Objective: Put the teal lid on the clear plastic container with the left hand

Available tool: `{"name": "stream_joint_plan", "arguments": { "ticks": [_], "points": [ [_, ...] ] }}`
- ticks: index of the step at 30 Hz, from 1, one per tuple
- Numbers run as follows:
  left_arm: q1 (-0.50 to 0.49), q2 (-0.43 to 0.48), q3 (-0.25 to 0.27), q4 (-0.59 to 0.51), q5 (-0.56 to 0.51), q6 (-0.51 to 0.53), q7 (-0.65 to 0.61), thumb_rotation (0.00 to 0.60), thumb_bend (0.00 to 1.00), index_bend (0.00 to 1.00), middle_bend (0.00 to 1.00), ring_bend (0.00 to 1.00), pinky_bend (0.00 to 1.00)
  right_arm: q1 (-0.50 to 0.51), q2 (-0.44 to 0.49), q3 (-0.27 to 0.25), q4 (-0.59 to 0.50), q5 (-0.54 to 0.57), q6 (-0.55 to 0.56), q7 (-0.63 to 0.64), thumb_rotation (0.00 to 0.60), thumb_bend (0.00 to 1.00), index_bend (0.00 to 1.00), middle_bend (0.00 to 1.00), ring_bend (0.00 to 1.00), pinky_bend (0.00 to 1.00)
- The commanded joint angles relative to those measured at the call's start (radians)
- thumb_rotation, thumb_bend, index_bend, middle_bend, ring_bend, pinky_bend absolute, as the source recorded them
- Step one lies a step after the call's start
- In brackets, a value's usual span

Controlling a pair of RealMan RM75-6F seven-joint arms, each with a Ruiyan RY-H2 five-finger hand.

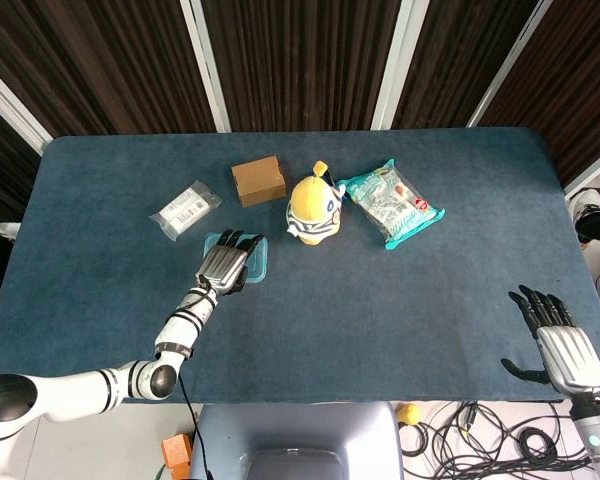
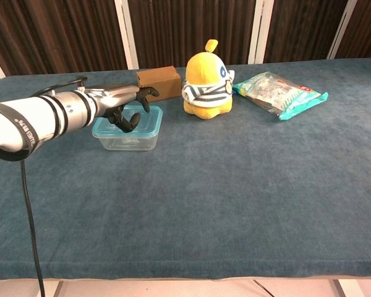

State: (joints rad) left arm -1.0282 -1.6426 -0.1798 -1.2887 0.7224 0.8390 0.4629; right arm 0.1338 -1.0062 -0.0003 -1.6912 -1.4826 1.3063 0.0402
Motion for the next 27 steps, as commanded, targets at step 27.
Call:
{"name": "stream_joint_plan", "arguments": {
  "ticks": [27],
  "points": [
    [0.103, 0.118, 0.082, -0.287, 0.125, 0.121, 0.077, 0.600, 0.67, 0.00, 0.24, 0.03, 0.00, -0.002, -0.007, -0.007, -0.003, -0.015, 0.006, -0.015, 0.600, 0.13, 0.00, 0.00, 0.00, 0.01]
  ]
}}
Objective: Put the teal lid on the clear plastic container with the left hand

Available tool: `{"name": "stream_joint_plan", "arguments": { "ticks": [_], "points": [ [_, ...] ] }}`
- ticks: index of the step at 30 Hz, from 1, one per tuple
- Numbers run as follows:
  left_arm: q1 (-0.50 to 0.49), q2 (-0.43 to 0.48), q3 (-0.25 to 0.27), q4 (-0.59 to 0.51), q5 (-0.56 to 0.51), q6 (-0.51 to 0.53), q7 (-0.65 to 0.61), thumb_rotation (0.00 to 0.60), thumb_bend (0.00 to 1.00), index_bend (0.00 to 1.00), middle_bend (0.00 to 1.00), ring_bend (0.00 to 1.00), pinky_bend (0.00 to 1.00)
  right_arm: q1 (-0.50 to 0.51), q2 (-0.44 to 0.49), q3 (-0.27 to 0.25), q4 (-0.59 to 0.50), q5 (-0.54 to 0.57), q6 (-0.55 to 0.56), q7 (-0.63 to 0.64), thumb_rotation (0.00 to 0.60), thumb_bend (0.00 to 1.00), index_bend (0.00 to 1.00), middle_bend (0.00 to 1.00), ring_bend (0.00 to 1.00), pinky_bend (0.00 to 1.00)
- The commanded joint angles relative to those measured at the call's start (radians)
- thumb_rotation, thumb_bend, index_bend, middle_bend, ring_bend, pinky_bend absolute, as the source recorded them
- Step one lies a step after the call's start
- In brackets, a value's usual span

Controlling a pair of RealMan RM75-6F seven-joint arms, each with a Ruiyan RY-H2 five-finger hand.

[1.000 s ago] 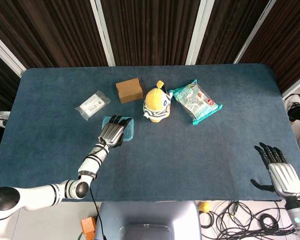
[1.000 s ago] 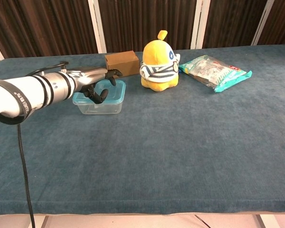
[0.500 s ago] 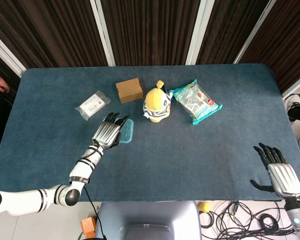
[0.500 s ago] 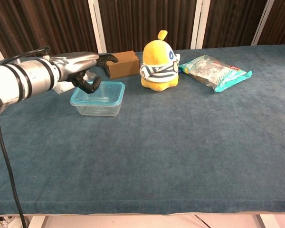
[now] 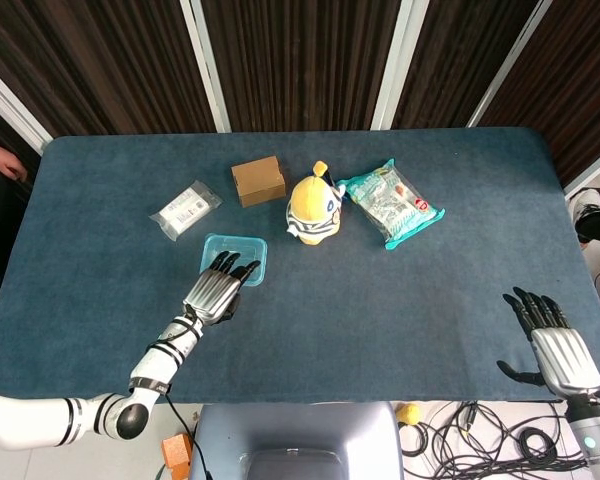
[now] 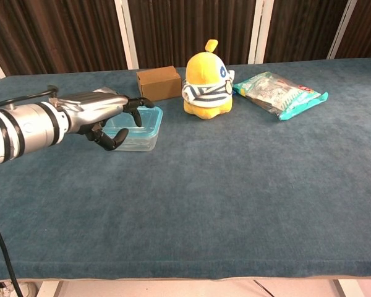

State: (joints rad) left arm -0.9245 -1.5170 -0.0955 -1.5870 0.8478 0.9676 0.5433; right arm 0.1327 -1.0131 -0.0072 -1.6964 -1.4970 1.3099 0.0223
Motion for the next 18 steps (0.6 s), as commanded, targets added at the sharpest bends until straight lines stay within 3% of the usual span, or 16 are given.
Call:
{"name": "stream_joint_plan", "arguments": {
  "ticks": [1, 18],
  "points": [
    [0.000, -0.009, -0.003, 0.017, -0.001, -0.011, -0.005, 0.600, 0.67, 0.00, 0.24, 0.03, 0.00, -0.002, 0.000, 0.001, 0.003, 0.000, 0.003, 0.004, 0.600, 0.13, 0.00, 0.00, 0.00, 0.01],
    [-0.005, -0.025, 0.011, 0.056, -0.046, -0.059, 0.030, 0.600, 0.67, 0.00, 0.23, 0.04, 0.00, 0.000, 0.001, 0.002, 0.002, 0.007, -0.001, 0.004, 0.600, 0.13, 0.00, 0.00, 0.00, 0.01]
  ]
}}
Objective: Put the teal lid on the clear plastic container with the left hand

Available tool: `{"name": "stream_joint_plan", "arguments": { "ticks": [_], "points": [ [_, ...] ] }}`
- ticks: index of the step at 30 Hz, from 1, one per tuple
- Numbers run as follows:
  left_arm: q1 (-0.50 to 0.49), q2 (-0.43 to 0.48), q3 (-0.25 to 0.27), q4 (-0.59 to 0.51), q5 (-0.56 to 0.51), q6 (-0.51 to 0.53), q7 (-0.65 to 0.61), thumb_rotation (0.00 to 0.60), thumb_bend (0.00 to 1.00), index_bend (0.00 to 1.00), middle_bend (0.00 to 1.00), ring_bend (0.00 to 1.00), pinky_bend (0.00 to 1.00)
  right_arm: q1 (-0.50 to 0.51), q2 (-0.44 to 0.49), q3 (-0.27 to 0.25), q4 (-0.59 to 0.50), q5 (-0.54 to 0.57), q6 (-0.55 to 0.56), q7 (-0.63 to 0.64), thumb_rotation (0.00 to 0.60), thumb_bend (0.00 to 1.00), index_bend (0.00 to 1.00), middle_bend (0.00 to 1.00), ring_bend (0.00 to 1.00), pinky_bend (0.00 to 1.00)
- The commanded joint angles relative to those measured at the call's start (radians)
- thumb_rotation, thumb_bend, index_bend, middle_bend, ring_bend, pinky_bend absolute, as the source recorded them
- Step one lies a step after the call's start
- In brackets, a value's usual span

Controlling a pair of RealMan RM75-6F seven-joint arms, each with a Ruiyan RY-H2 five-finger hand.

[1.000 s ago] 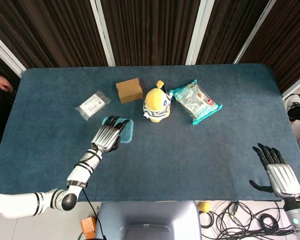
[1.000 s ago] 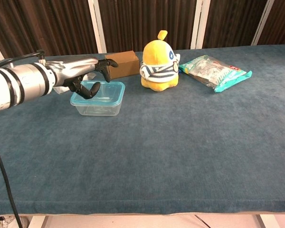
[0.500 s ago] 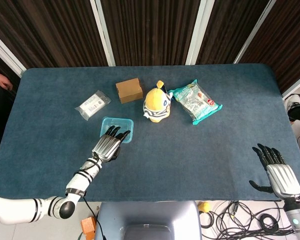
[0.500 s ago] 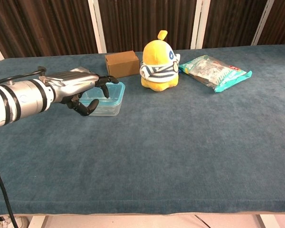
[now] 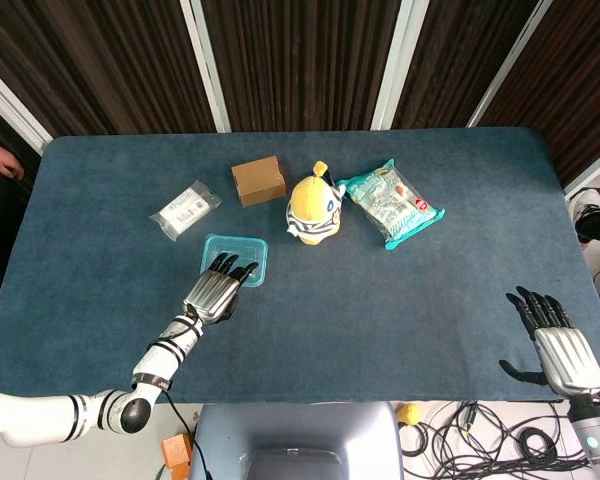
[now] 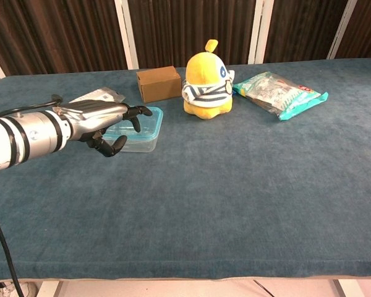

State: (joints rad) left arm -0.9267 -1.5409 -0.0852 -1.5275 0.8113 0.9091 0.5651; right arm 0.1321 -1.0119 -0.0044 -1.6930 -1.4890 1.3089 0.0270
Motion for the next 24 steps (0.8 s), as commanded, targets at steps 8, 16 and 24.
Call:
{"name": "stream_joint_plan", "arguments": {
  "ticks": [8, 16, 24],
  "points": [
    [0.023, 0.039, -0.032, -0.062, 0.057, 0.080, -0.028, 0.600, 0.67, 0.00, 0.24, 0.04, 0.00, -0.001, 0.002, -0.002, -0.002, -0.005, 0.002, 0.003, 0.600, 0.13, 0.00, 0.00, 0.00, 0.01],
    [0.058, 0.118, -0.034, -0.109, 0.045, 0.110, -0.029, 0.600, 0.67, 0.00, 0.24, 0.05, 0.00, -0.004, 0.002, -0.004, -0.004, -0.012, 0.009, 0.004, 0.600, 0.13, 0.00, 0.00, 0.00, 0.01],
    [0.074, 0.119, -0.008, -0.077, 0.006, 0.084, -0.016, 0.600, 0.67, 0.00, 0.25, 0.05, 0.00, -0.003, -0.001, -0.005, -0.007, -0.015, 0.008, -0.007, 0.600, 0.13, 0.00, 0.00, 0.00, 0.01]
  ]
}}
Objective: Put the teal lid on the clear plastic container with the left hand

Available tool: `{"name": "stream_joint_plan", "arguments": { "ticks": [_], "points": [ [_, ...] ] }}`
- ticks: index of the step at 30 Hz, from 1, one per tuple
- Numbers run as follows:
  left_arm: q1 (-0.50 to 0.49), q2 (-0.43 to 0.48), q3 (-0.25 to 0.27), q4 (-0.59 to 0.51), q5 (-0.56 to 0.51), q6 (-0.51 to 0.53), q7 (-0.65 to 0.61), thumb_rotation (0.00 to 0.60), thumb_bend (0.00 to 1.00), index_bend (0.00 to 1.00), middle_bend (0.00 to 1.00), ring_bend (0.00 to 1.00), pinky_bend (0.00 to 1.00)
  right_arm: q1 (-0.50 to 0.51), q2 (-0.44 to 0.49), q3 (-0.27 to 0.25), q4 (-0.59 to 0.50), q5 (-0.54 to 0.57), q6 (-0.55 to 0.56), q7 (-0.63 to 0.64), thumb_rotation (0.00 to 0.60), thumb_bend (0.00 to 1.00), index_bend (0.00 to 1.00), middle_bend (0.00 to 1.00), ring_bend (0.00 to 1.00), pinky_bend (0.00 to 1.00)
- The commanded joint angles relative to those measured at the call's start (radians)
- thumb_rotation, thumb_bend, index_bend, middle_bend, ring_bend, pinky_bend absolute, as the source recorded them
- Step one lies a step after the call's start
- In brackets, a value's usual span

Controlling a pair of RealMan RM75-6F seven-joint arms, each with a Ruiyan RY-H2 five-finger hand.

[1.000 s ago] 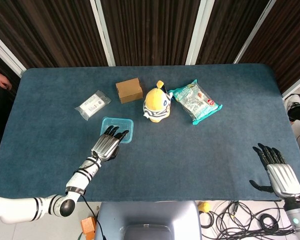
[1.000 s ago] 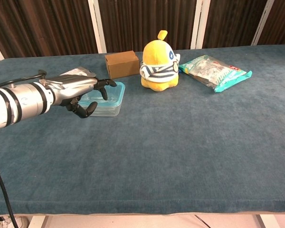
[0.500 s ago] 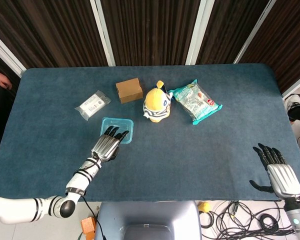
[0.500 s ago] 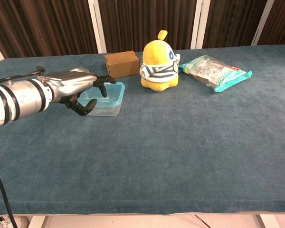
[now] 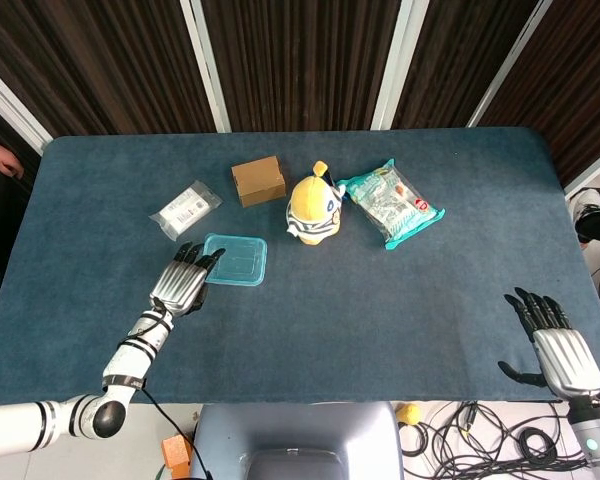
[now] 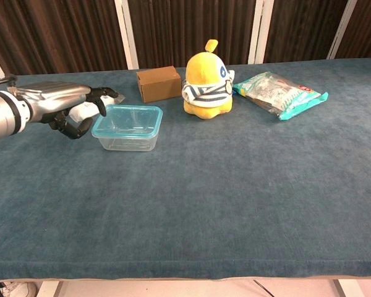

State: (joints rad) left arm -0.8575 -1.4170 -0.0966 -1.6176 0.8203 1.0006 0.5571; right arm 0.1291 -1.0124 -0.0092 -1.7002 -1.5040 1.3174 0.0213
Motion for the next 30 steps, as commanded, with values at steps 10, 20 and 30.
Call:
{"name": "stream_joint_plan", "arguments": {
  "ticks": [10, 20, 30],
  "points": [
    [0.003, -0.031, 0.011, 0.052, -0.005, -0.037, -0.001, 0.600, 0.67, 0.00, 0.27, 0.06, 0.00, 0.002, -0.003, 0.002, 0.001, 0.007, -0.004, -0.007, 0.600, 0.13, 0.00, 0.00, 0.00, 0.01],
    [-0.008, -0.061, 0.012, 0.090, -0.032, -0.063, 0.018, 0.600, 0.67, 0.00, 0.27, 0.06, 0.00, -0.001, -0.002, 0.002, 0.002, 0.004, 0.002, 0.001, 0.600, 0.13, 0.00, 0.00, 0.00, 0.01],
    [-0.016, -0.076, 0.007, 0.102, -0.046, -0.063, 0.030, 0.600, 0.67, 0.00, 0.28, 0.07, 0.00, -0.001, -0.001, 0.002, 0.001, 0.003, 0.002, 0.000, 0.600, 0.13, 0.00, 0.00, 0.00, 0.01]
  ]
}}
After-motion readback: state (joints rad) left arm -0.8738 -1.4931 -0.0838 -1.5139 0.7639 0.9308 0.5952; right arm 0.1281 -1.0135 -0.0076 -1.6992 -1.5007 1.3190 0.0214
